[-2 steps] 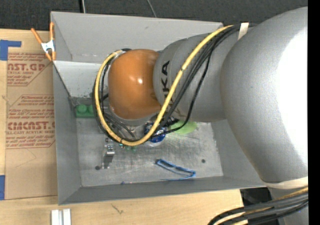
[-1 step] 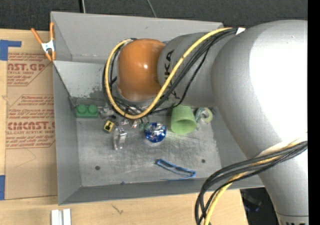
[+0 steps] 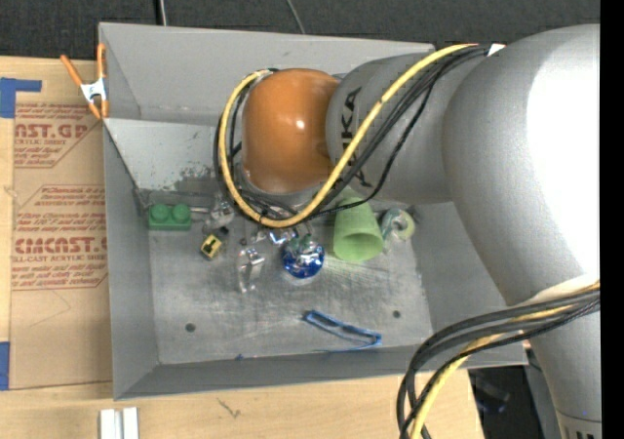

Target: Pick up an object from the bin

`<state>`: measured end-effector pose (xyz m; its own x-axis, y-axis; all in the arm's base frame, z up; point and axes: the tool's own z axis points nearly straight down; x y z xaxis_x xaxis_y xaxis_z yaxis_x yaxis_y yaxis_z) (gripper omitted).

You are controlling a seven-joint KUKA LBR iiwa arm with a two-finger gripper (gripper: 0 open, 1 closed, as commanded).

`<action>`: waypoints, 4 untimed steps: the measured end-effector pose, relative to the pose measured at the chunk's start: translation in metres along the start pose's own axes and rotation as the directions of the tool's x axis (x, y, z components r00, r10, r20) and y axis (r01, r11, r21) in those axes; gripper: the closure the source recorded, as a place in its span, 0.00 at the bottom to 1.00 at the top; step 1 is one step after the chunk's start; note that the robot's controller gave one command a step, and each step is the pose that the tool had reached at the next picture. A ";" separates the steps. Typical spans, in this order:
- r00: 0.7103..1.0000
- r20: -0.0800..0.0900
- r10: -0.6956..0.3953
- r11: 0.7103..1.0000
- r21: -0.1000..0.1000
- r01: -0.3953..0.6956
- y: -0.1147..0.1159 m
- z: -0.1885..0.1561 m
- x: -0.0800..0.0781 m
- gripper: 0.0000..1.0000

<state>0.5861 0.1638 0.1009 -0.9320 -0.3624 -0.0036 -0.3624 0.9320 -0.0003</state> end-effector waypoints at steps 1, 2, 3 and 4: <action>1.000 -0.001 0.022 1.000 -0.002 -0.022 0.006 0.001 0.011 0.00; 0.994 0.010 0.108 0.994 -0.004 -0.108 0.005 0.026 -0.007 0.00; 0.998 0.023 0.057 0.998 -0.002 -0.057 0.012 0.024 0.018 0.00; 0.998 0.023 0.057 0.998 -0.002 -0.057 0.012 0.023 0.017 1.00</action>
Offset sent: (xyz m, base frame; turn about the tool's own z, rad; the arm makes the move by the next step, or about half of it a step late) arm -0.0117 0.0001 -0.0009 0.0227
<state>0.5658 0.1691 0.0780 -0.9508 -0.3085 -0.0269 -0.3087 0.9512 0.0023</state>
